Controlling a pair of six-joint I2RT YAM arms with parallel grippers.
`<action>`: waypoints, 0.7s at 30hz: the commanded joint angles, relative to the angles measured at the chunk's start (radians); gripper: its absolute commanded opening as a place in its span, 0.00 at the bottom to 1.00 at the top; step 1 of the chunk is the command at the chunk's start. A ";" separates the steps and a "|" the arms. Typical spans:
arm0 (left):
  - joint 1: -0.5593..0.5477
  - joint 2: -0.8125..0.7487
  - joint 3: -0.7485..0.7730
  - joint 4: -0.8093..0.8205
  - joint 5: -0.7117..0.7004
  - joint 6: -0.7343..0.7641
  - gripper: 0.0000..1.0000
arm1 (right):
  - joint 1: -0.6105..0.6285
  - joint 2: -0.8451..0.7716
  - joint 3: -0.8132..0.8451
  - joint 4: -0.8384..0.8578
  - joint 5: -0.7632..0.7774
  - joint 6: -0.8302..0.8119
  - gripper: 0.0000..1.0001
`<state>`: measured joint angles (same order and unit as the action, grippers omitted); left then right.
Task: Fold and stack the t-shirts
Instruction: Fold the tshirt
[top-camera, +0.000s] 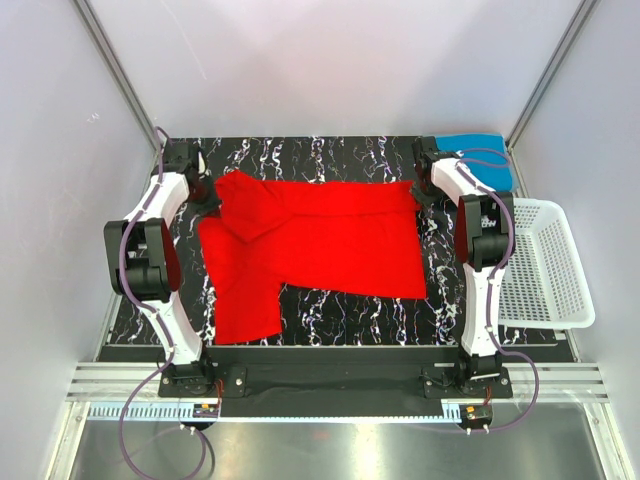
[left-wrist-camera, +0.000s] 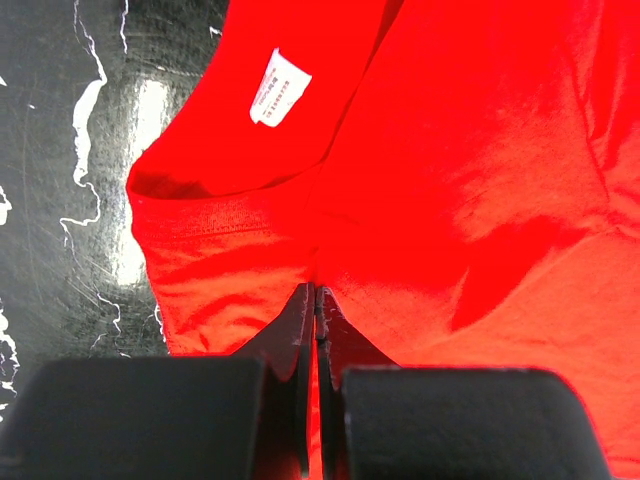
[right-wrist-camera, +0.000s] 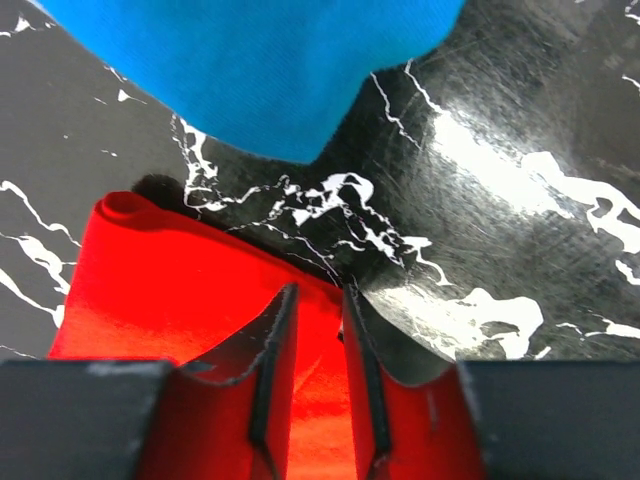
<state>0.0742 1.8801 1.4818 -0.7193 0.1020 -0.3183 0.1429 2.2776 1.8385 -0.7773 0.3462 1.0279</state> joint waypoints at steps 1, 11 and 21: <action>0.006 -0.045 0.058 0.003 -0.024 -0.015 0.00 | -0.003 0.014 -0.005 0.045 0.027 0.021 0.30; 0.006 -0.027 0.098 -0.002 -0.018 -0.028 0.00 | -0.003 0.026 -0.002 0.012 0.011 0.066 0.33; 0.006 -0.033 0.098 -0.008 -0.021 -0.024 0.00 | -0.003 -0.001 -0.035 -0.040 0.013 0.092 0.38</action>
<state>0.0742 1.8801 1.5406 -0.7330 0.0959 -0.3405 0.1429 2.2845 1.8317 -0.7509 0.3470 1.0954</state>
